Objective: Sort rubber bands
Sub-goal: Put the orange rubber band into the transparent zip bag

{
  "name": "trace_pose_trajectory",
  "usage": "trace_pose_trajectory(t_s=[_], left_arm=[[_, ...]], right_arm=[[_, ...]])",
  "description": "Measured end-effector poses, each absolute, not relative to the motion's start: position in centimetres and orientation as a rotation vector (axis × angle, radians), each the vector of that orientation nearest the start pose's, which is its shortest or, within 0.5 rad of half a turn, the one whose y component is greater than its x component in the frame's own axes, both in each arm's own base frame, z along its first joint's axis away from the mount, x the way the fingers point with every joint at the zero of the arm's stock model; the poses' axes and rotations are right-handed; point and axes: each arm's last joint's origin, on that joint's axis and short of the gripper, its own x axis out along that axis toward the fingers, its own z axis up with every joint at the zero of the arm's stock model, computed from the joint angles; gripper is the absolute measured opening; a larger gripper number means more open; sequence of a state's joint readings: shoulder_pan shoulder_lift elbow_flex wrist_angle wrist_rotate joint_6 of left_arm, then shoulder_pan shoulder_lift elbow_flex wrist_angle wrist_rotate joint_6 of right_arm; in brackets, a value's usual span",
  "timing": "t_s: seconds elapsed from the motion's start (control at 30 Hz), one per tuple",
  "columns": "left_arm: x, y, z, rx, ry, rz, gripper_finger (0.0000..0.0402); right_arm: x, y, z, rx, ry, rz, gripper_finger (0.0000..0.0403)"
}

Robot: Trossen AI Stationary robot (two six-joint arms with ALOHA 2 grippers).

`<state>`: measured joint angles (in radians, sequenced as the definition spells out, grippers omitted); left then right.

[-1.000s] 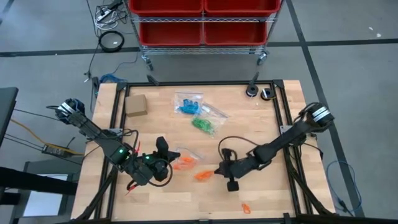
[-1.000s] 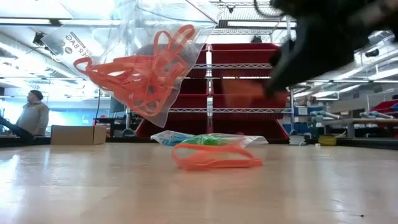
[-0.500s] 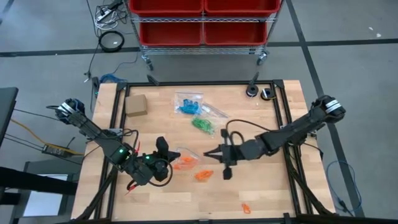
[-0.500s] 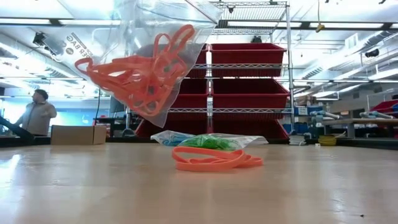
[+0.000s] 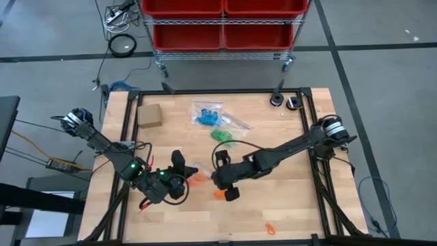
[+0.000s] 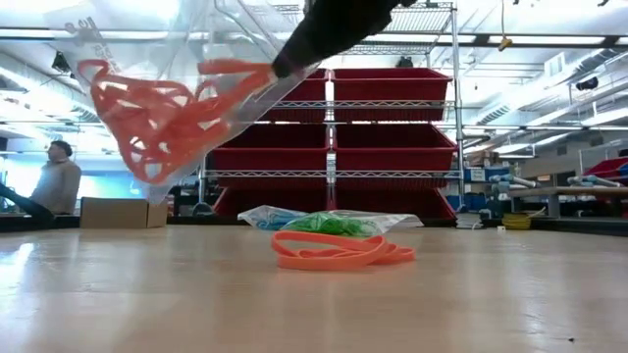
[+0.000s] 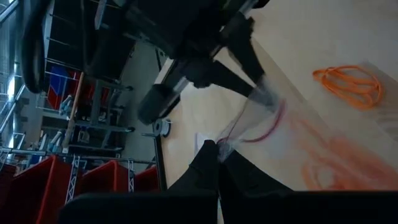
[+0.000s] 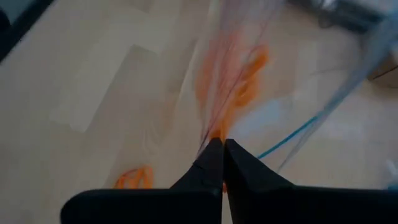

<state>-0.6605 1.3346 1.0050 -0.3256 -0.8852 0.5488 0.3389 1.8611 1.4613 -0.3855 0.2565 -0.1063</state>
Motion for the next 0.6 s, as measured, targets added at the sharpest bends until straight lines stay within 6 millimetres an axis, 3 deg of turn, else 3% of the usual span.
trace_pose_trajectory(t_s=[0.27, 0.6], left_arm=[[23.3, -15.3, 28.5, 0.995, 0.529, 0.084, 0.0001], [23.3, -15.3, 28.5, 0.993, 0.527, 0.085, 0.0001]], right_arm=[[38.8, 13.2, 27.8, -0.325, 0.666, 0.088, 0.0032], [35.9, 14.4, 30.7, -0.31, 0.637, 0.024, 0.0179]])
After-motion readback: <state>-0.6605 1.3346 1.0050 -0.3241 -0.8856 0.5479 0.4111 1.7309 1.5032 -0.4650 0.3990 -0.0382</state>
